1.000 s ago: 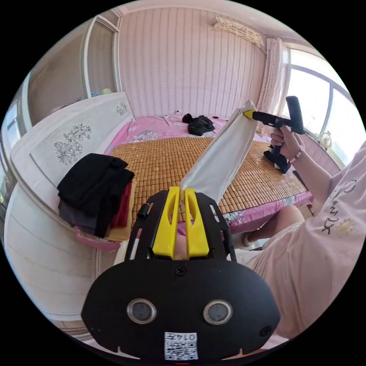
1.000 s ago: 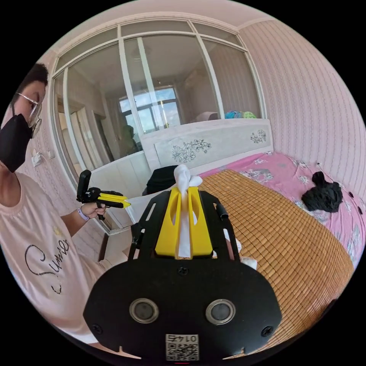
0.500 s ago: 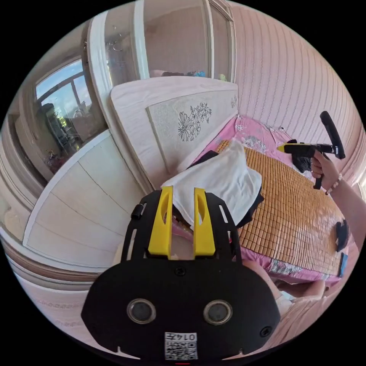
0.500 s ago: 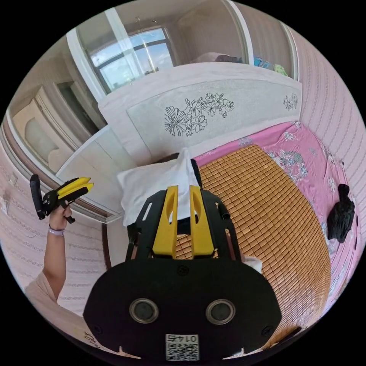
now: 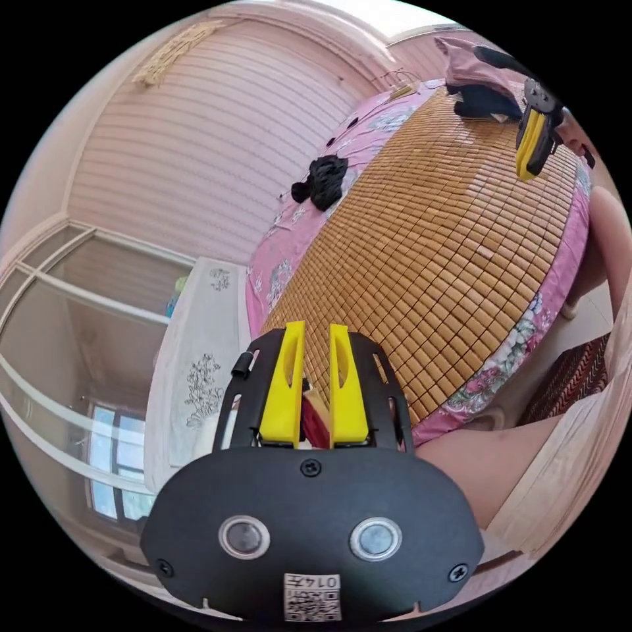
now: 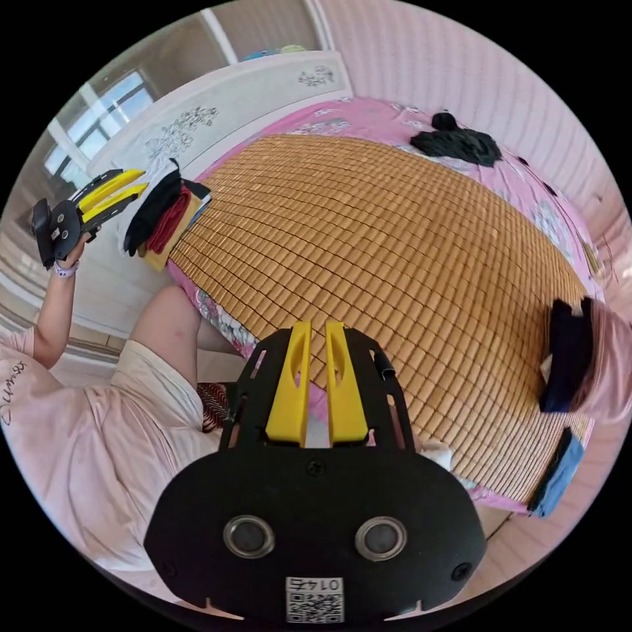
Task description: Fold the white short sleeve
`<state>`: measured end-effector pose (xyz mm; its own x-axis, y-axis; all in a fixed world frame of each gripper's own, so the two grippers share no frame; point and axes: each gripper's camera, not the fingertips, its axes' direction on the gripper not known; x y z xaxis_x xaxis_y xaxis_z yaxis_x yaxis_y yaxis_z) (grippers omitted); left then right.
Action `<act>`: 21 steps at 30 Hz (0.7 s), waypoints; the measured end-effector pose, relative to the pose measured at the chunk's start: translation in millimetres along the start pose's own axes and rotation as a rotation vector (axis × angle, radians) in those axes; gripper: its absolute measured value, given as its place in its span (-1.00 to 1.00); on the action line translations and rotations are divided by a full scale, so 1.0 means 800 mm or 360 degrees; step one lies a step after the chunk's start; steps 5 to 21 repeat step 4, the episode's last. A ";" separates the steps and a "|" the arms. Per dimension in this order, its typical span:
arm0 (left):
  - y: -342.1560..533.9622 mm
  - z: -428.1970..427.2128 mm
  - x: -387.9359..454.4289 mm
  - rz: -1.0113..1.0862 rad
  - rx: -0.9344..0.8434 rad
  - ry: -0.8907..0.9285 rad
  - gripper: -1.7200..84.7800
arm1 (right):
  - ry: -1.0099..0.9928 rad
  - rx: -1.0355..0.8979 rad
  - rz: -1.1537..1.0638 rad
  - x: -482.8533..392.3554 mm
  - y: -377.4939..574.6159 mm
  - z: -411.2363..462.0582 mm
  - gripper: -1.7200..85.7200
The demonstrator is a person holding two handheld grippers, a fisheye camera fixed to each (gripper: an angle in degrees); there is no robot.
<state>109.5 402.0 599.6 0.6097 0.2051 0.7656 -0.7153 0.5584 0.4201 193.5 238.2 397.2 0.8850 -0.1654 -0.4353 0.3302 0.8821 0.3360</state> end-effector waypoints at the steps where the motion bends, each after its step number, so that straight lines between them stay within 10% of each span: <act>1: -0.032 -0.009 0.019 0.0044 0.0102 0.0070 -0.81 | 0.0020 0.0016 0.0074 0.016 0.021 -0.007 -0.88; 4: -0.109 -0.024 0.057 0.0089 0.0293 0.0411 -0.82 | 0.0078 0.0100 0.0403 0.085 0.123 -0.033 -0.88; 21: -0.109 -0.024 0.057 0.0089 0.0293 0.0411 -0.82 | 0.0078 0.0100 0.0403 0.085 0.123 -0.033 -0.88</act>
